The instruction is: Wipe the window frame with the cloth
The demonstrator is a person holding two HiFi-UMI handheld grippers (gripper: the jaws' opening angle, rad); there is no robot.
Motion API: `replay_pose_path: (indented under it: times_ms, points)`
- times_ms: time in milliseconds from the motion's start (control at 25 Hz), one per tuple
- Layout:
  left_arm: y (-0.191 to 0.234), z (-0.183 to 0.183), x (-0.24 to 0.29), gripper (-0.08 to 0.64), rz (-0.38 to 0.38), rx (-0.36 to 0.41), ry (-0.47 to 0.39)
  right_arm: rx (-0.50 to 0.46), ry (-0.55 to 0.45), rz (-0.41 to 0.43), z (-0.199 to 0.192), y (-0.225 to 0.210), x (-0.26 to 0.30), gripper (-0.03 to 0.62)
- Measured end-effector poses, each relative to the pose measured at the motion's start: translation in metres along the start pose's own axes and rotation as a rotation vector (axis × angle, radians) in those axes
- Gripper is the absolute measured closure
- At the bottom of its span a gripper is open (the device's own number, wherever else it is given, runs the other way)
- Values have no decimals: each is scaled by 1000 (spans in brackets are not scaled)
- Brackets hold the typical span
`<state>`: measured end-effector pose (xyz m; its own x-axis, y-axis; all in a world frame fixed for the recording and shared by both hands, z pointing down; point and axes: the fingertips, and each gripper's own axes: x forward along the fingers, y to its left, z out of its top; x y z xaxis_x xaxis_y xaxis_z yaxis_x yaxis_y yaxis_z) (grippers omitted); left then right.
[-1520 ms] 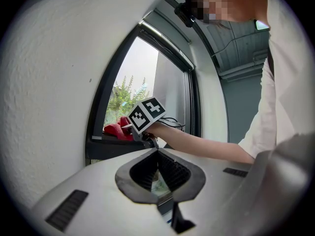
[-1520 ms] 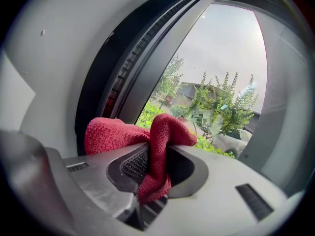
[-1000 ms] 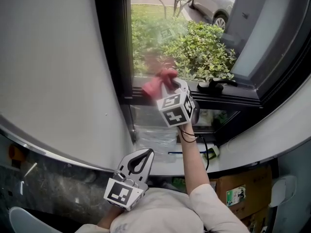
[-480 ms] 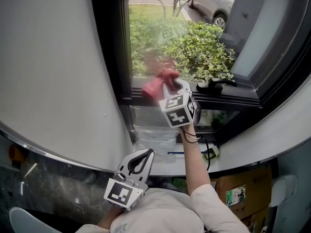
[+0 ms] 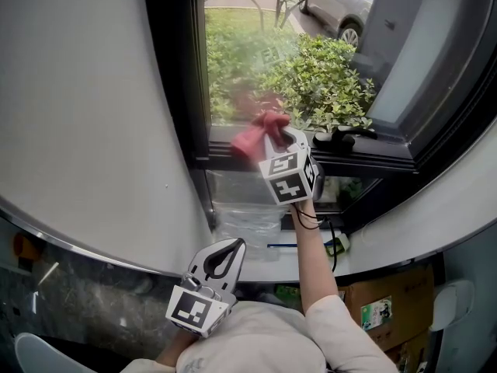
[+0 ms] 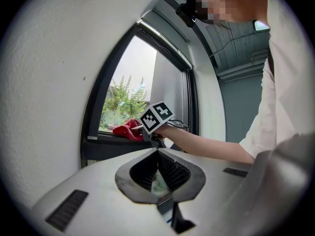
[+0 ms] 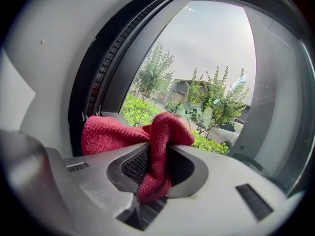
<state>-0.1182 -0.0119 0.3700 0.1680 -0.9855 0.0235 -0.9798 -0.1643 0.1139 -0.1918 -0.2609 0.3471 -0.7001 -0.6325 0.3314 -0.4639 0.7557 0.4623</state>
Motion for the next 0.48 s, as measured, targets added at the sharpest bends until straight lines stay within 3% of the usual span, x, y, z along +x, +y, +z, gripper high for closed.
replay_pose_path:
  times_ms: [480]
  points:
    - [1,0,-3,552,-3,3,1,11,9,-21,-8,-12,-4,499]
